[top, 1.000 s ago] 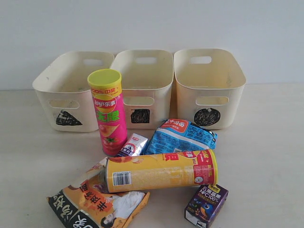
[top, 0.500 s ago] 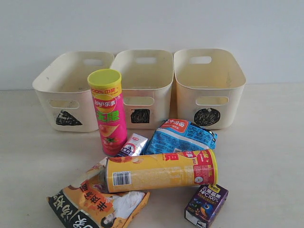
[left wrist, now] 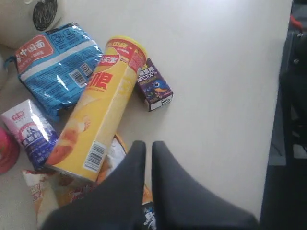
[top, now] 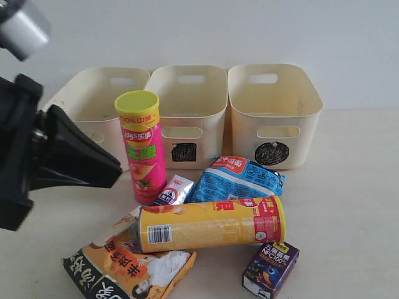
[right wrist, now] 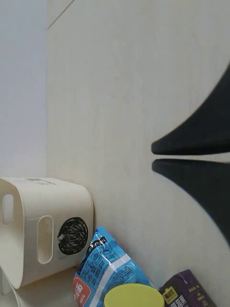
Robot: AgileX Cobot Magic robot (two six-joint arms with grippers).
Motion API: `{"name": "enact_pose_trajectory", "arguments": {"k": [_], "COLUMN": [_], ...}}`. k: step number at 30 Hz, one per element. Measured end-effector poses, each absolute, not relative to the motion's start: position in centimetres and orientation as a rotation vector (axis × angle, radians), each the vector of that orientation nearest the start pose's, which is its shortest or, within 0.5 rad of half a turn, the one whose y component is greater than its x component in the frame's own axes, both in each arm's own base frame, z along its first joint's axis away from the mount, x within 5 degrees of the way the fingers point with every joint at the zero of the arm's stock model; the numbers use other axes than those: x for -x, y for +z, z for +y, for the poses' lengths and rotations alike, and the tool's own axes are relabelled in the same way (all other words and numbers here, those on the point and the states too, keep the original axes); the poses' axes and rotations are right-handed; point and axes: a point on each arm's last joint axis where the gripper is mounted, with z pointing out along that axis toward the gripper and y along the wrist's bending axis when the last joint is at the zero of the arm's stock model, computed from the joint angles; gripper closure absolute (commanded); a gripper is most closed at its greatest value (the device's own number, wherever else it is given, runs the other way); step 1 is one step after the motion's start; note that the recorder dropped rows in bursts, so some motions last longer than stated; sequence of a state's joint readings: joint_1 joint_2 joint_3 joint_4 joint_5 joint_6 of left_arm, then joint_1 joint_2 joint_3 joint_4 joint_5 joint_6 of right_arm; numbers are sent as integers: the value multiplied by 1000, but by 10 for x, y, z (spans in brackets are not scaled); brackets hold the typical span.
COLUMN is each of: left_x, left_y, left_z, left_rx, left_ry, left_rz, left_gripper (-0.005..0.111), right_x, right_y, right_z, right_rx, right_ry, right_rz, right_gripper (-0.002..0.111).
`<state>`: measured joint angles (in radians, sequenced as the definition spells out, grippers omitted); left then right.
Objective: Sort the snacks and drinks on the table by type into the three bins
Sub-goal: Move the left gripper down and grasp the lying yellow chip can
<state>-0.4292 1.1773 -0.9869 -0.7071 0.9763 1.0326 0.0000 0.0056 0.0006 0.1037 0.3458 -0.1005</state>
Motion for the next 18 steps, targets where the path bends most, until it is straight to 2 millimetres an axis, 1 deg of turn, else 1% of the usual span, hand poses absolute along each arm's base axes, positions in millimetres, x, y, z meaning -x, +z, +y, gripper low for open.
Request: {"name": "enact_pose_trajectory", "arguments": {"k": [3,9,13,18], "left_x": [-185,-198,-205,-211], "left_y": [326,317,312,315], "left_z": [-154,-180,-201,-229], "left_rx": [-1447,-1541,-1598,-1562], "left_ry": [-571,-367,-233,-209], "left_rz": [1983,2066,2082,2135], "left_gripper": [99,73,61,44], "right_x": [-54,-54,-54,-54], "right_y": [182,182,182,182], "right_z": [3,3,3,3], "right_rx": [27,27,27,24], "right_ry": [30,30,30,33], "right_rz": [1834,1834,1834,1834], "right_gripper": [107,107,107,107]}}
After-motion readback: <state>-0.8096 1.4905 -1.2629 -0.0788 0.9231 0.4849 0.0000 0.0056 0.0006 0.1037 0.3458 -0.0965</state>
